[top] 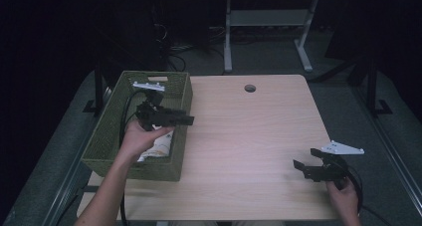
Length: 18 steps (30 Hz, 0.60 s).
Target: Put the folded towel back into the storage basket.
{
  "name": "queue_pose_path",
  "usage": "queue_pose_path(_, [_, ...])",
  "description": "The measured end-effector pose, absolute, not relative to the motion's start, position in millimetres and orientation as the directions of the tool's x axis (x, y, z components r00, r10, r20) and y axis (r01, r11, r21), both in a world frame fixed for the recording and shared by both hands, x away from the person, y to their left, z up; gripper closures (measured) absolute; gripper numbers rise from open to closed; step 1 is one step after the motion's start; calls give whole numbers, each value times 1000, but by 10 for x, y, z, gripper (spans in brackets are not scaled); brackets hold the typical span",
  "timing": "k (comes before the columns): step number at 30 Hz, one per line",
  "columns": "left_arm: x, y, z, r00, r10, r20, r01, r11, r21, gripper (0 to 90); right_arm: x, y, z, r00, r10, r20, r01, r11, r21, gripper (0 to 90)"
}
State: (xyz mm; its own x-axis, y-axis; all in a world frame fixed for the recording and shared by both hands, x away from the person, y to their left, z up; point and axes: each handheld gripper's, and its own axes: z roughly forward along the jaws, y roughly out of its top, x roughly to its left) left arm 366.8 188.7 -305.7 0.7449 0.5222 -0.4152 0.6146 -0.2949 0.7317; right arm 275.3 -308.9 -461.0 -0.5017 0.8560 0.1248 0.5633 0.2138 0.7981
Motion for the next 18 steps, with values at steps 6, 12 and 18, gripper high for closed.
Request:
queue_pose_path(6, [3593, 1617, -3042, 770, 500, -396, 586, -312, 747, 408, 2749, -3094, -4607, -499, 857, 129, 567, 210, 797, 139])
queue_pose_path(12, [3547, 1365, -3104, 791, 468, -394, 570, -330, 752, 406, 2742, -3099, -4602, -505, 854, 127, 561, 213, 800, 140])
queue_pose_path(18, [3486, 1154, -3175, 802, 450, -392, 558, -333, 760, 401, 2737, -3121, -4601, -500, 856, 133, 564, 205, 800, 139])
